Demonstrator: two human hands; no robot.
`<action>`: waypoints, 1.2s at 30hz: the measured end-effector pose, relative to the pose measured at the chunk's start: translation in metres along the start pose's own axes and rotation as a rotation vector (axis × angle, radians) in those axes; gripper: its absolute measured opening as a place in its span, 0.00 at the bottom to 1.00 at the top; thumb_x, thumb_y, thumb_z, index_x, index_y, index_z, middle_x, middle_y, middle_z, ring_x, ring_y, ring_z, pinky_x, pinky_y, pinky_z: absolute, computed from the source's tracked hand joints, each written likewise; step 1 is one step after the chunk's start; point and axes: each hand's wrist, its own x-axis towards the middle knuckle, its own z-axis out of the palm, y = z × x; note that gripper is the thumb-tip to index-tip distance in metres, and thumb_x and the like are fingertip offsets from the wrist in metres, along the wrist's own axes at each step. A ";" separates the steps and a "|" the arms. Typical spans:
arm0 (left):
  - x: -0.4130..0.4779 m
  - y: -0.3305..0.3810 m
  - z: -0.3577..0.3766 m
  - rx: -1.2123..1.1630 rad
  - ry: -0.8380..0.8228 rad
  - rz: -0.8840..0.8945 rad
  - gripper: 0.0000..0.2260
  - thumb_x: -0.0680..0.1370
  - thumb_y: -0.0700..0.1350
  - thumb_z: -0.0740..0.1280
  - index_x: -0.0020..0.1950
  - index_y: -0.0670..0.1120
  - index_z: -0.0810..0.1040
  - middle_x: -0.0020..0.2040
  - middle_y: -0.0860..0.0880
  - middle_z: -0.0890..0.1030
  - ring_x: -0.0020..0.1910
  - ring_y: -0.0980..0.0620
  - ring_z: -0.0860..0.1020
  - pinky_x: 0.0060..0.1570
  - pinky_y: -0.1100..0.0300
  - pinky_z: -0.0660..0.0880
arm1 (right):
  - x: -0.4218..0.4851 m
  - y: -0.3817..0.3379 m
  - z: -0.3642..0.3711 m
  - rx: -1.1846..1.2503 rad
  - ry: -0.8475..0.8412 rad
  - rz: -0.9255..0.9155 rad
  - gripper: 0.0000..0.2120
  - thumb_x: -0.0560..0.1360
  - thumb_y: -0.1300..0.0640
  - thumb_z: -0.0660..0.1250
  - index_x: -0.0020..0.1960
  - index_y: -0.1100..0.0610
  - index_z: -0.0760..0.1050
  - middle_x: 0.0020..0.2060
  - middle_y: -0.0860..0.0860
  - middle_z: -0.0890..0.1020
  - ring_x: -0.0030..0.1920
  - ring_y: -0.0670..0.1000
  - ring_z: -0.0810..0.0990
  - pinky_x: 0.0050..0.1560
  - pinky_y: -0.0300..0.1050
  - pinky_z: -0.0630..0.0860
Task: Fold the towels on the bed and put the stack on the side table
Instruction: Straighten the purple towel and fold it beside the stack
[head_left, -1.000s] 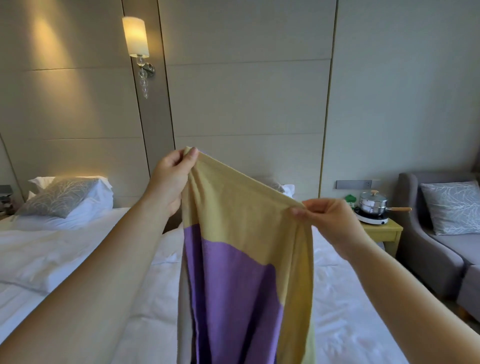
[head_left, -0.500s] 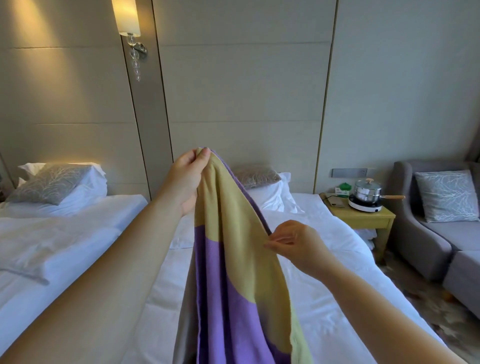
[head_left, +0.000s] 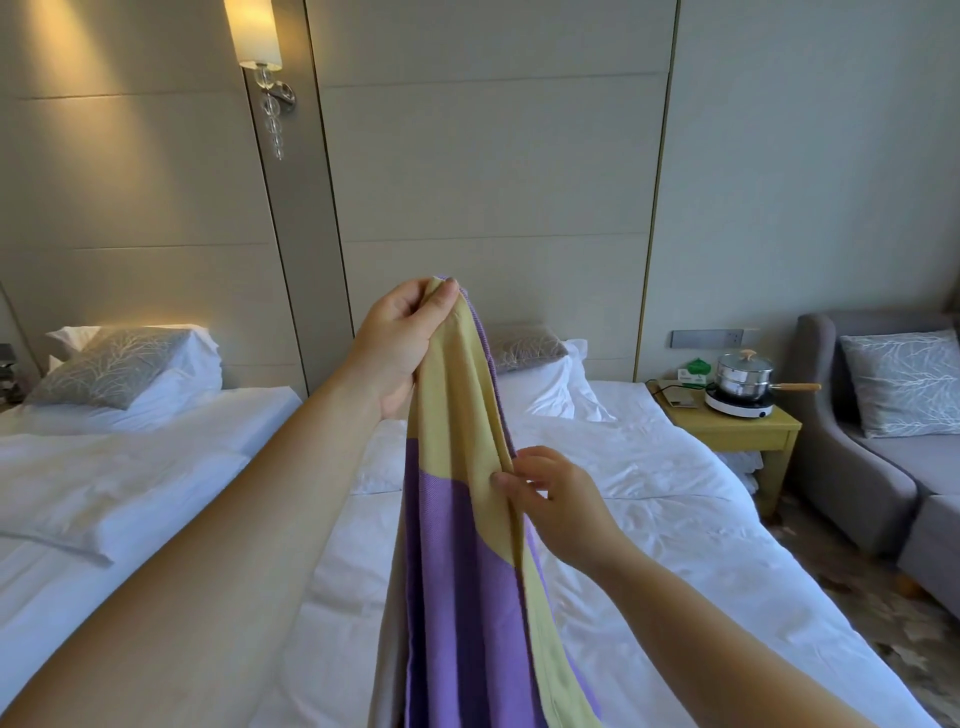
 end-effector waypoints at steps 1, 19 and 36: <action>0.001 0.000 -0.002 0.003 0.009 0.007 0.07 0.80 0.43 0.63 0.45 0.44 0.77 0.36 0.51 0.77 0.32 0.58 0.77 0.35 0.66 0.75 | 0.001 0.001 -0.003 0.047 0.017 0.023 0.16 0.76 0.59 0.68 0.30 0.51 0.73 0.33 0.43 0.74 0.36 0.45 0.72 0.41 0.39 0.70; -0.033 -0.048 0.006 0.565 -0.580 -0.219 0.21 0.75 0.68 0.57 0.52 0.56 0.81 0.50 0.57 0.83 0.53 0.60 0.79 0.55 0.66 0.71 | 0.024 -0.025 -0.054 0.613 -0.139 0.133 0.14 0.64 0.50 0.74 0.44 0.59 0.84 0.44 0.56 0.85 0.47 0.51 0.83 0.52 0.45 0.79; 0.000 0.018 0.000 0.398 -0.119 0.204 0.12 0.80 0.49 0.64 0.37 0.49 0.74 0.30 0.51 0.64 0.30 0.56 0.62 0.31 0.61 0.61 | 0.000 0.007 -0.055 0.174 -0.366 0.226 0.14 0.75 0.50 0.69 0.53 0.61 0.80 0.50 0.57 0.84 0.53 0.54 0.82 0.60 0.52 0.76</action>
